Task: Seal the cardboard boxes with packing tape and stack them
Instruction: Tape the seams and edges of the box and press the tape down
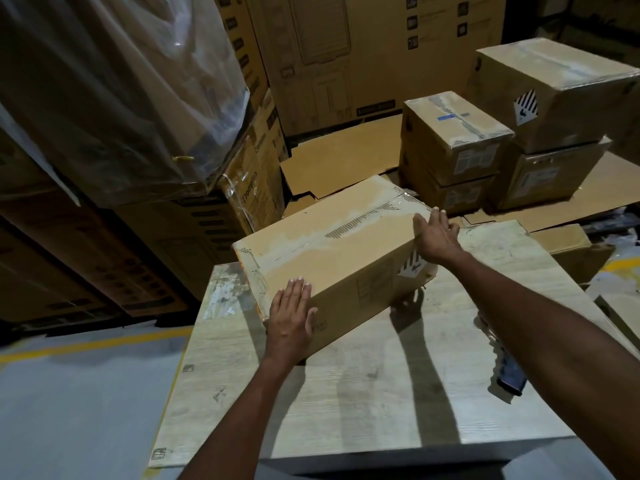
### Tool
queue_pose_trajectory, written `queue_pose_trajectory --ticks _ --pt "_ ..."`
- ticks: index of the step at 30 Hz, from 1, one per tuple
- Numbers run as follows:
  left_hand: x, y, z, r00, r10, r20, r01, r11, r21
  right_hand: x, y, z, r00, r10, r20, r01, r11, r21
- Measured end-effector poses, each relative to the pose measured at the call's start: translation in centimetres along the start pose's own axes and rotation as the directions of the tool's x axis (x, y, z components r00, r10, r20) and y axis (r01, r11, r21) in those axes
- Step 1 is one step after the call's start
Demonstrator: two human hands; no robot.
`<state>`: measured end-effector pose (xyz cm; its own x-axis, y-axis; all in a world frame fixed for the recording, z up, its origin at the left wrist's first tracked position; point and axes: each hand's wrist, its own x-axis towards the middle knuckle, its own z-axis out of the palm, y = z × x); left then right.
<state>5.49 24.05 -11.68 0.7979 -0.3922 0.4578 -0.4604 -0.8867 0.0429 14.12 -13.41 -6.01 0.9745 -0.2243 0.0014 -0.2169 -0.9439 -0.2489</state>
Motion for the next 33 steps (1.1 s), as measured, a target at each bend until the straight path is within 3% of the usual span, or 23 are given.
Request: queue_pose_trajectory --ticks 9,12,16,24,28,33 --pt "0.7 -6.0 -1.0 0.998 0.051 0.046 -0.051 0.999 -0.008 -2.3 0.9 -0.7 0.996 -0.068 -0.064 0.064 0.996 -0.063" --pt "1.5 -6.3 -1.2 0.993 -0.034 0.117 0.028 0.998 0.054 -3.8 0.4 -0.9 0.994 -0.039 -0.099 0.039 0.999 -0.009" --pt "2.8 -4.8 -1.5 0.931 -0.259 0.258 0.230 0.964 0.136 -6.4 -0.2 -0.5 0.991 -0.008 -0.136 0.015 0.999 0.047" --pt "5.0 2.8 -1.5 0.892 -0.245 0.380 0.246 0.968 0.047 -11.4 2.2 -0.3 0.989 -0.041 -0.142 0.072 0.972 0.222" --pt "5.0 4.9 -1.3 0.887 -0.249 0.388 0.263 0.965 0.019 -14.2 3.1 0.4 0.986 -0.117 -0.119 0.148 0.944 0.294" --pt "4.1 5.7 -2.2 0.861 -0.263 0.435 0.275 0.961 0.036 -16.0 4.3 1.0 0.934 -0.343 -0.098 0.357 0.900 0.250"
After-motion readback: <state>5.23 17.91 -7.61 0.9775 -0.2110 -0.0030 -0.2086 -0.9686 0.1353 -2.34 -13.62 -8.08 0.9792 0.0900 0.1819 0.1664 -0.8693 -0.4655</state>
